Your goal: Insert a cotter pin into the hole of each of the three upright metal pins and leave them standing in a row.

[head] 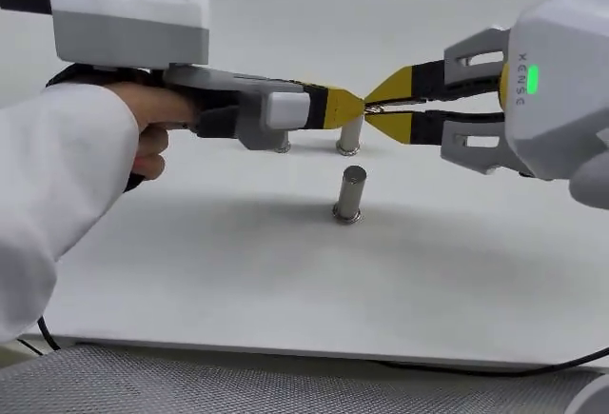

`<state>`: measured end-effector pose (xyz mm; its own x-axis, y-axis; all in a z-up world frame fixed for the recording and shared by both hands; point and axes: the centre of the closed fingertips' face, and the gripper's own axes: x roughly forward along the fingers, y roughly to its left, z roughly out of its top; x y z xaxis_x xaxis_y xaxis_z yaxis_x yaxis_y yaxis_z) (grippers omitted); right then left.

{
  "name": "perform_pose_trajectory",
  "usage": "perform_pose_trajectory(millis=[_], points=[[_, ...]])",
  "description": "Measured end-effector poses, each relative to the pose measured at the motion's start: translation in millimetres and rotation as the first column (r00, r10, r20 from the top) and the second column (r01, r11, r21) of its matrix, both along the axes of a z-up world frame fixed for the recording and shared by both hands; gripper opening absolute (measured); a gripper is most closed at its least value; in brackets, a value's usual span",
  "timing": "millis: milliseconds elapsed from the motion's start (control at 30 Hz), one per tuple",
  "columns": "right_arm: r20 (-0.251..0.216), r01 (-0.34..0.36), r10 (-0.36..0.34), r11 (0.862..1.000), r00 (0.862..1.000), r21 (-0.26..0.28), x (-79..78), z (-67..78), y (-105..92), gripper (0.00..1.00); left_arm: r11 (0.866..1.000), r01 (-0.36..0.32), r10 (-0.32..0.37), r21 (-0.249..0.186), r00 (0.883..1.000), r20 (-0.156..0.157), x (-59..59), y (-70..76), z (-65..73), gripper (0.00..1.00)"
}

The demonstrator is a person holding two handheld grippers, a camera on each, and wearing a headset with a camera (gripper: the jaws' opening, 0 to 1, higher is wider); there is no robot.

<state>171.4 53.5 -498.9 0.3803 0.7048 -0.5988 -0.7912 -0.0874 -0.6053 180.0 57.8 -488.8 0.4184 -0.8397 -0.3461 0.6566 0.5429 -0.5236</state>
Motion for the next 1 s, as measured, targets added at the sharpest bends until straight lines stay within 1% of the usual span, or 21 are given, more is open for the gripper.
perform_pose_trajectory(millis=[33,67,133,167,233,267,333,367,400,467,500,533,567,600,633,667,733,800,900,933,1000], points=[[-0.017,0.009,-0.009,1.0,1.0,0.025,0.5,0.3,0.6,0.08,1.0,0.001,-0.001,0.007,1.0,0.008,0.2,1.2,0.1,0.0],[-0.065,0.013,-0.011,0.999,0.998,0.031,-1.8,-4.9,-2.1,0.1,1.0,0.007,-0.007,0.015,1.0,0.011,-0.5,2.1,-0.7,0.0],[-0.112,0.053,-0.048,0.998,0.992,0.042,0.2,-9.6,-6.6,0.08,0.998,0.024,-0.026,0.061,0.999,0.035,-3.8,6.2,-4.8,0.0],[-0.167,0.066,-0.056,0.997,0.984,0.051,-2.5,-13.6,-8.2,0.08,0.997,0.029,-0.033,0.074,0.998,0.046,-4.8,7.3,-5.9,0.0],[-0.217,0.095,-0.076,0.992,0.973,0.083,-2.4,-14.4,-9.6,0.09,0.993,0.051,-0.059,0.103,0.996,0.074,-8.6,9.5,-8.1,0.0],[-0.28,0.121,-0.088,0.987,0.956,0.104,-5.1,-16.8,-10.0,0.09,0.989,0.075,-0.088,0.128,0.991,0.103,-11.4,11.0,-9.5,0.0],[-0.331,0.141,-0.09,0.981,0.939,0.136,-5.9,-16.5,-9.0,0.11,0.983,0.094,-0.117,0.156,0.983,0.14,-13.7,12.1,-10.7,0.0],[-0.374,0.158,-0.093,0.977,0.923,0.146,-7.2,-17.4,-8.9,0.11,0.979,0.11,-0.137,0.171,0.978,0.156,-16.3,12.1,-11.4,0.0],[-0.407,0.17,-0.095,0.974,0.908,0.152,-9.7,-17.9,-8.3,0.12,0.978,0.114,-0.142,0.172,0.977,0.159,-17.8,11.8,-11.5,0.0],[-0.461,0.182,-0.081,0.967,0.884,0.18,-13.0,-16.8,-5.1,0.12,0.97,0.142,-0.18,0.198,0.965,0.191,-21.0,11.3,-11.8,0.0],[-0.523,0.196,-0.072,0.963,0.849,0.187,-17.8,-18.2,-3.6,0.13,0.964,0.163,-0.209,0.211,0.954,0.214,-23.7,10.2,-11.2,0.0],[-0.544,0.2,-0.066,0.961,0.836,0.191,-20.9,-17.9,-1.5,0.14,0.96,0.177,-0.228,0.219,0.945,0.235,-25.6,9.1,-10.0,0.0],[-0.536,0.197,-0.059,0.959,0.842,0.203,-21.2,-15.9,1.0,0.14,0.954,0.197,-0.254,0.226,0.932,0.259,-27.9,7.7,-8.4,0.0],[-0.537,0.194,-0.056,0.96,0.841,0.203,-21.7,-16.1,1.1,0.15,0.947,0.218,-0.282,0.236,0.916,0.287,-30.7,6.1,-6.4,0.0],[-0.557,0.194,-0.052,0.96,0.829,0.2,-24.6,-16.9,1.1,0.15,0.94,0.235,-0.309,0.248,0.894,0.323,-34.8,3.6,-2.8,0.0],[-0.554,0.192,-0.046,0.959,0.831,0.207,-25.9,-15.4,3.2,0.15,0.935,0.241,-0.321,0.259,0.886,0.335,-36.6,2.9,-2.1,0.0],[-0.572,0.189,-0.033,0.958,0.819,0.215,-31.2,-14.2,6.1,0.13,0.926,0.261,-0.345,0.272,0.877,0.334,-41.8,0.9,-2.3,0.0],[-0.574,0.184,-0.027,0.959,0.819,0.217,-32.7,-14.0,6.8,0.12,0.915,0.276,-0.371,0.295,0.863,0.342,-44.9,-0.3,-3.4,0.0],[-0.589,0.175,-0.016,0.961,0.808,0.213,-37.3,-15.2,7.4,0.1,0.91,0.296,-0.389,0.289,0.849,0.357,-48.2,-3.0,-0.8,0.0],[-0.596,0.173,-0.011,0.961,0.803,0.217,-39.0,-15.0,7.7,0.09,0.902,0.308,-0.409,0.302,0.834,0.37,-50.0,-4.3,-0.5,0.0],[-0.602,0.168,-0.005,0.962,0.798,0.216,-41.1,-15.4,7.9,0.06,0.893,0.329,-0.431,0.306,0.821,0.375,-54.2,-6.7,0.8,0.0]])
